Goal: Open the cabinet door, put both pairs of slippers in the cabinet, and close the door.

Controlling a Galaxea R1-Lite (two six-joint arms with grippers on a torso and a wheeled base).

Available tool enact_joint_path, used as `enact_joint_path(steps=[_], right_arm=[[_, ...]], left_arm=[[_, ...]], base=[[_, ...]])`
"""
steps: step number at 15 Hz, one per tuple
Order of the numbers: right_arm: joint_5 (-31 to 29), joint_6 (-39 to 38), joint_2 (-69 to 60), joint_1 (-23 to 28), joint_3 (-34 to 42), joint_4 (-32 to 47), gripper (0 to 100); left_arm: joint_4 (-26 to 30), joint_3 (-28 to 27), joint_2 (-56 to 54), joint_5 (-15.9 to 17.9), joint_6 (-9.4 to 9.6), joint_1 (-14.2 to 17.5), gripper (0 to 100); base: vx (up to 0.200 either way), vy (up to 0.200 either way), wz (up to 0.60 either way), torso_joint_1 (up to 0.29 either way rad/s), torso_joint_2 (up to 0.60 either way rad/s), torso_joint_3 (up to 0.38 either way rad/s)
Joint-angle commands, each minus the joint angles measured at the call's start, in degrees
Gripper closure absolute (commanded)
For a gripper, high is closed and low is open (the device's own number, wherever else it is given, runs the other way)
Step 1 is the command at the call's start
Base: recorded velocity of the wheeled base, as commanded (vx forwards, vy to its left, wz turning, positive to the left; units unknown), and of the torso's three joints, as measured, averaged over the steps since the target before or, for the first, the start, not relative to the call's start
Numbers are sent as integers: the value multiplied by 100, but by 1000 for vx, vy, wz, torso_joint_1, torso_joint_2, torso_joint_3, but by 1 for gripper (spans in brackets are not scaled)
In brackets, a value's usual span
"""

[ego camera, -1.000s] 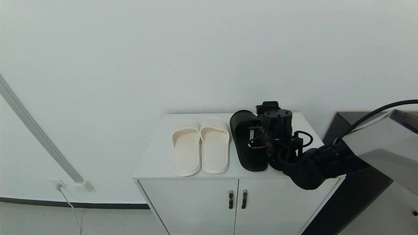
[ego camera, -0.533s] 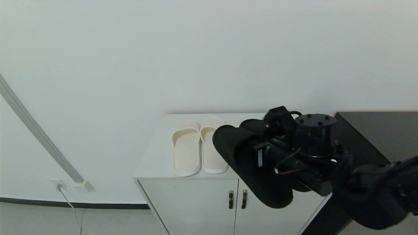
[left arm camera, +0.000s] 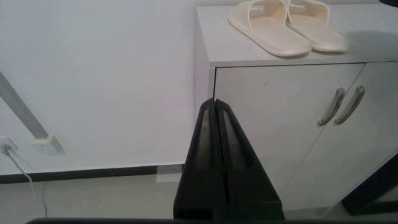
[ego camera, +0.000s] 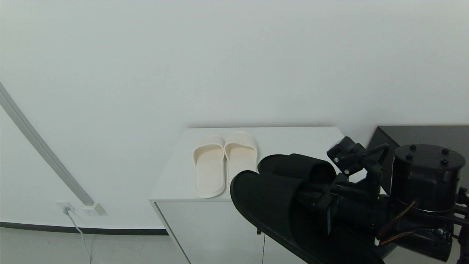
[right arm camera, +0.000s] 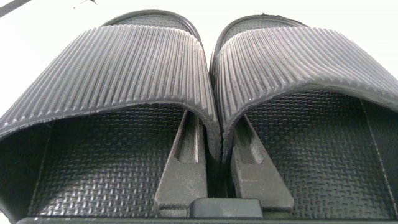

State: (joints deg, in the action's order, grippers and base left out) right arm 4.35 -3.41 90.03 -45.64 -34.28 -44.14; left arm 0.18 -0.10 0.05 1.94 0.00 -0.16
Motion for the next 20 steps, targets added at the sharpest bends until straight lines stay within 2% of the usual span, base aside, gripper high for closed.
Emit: enact_joint_path(steps=[1, 6, 20], right_arm=[[13, -1, -38, -6, 44, 2, 100], [13, -1, -29, -6, 62, 11, 100], [145, 174, -12, -15, 317, -42, 100]], left_arm=[[-1, 1, 4, 0, 0, 7, 100], [-1, 1, 4, 0, 0, 7, 100], [-1, 1, 4, 0, 0, -2, 100]], base=[[-200, 0, 0, 2, 2, 2], [-200, 0, 0, -2, 3, 8], [0, 0, 0, 0, 0, 0]])
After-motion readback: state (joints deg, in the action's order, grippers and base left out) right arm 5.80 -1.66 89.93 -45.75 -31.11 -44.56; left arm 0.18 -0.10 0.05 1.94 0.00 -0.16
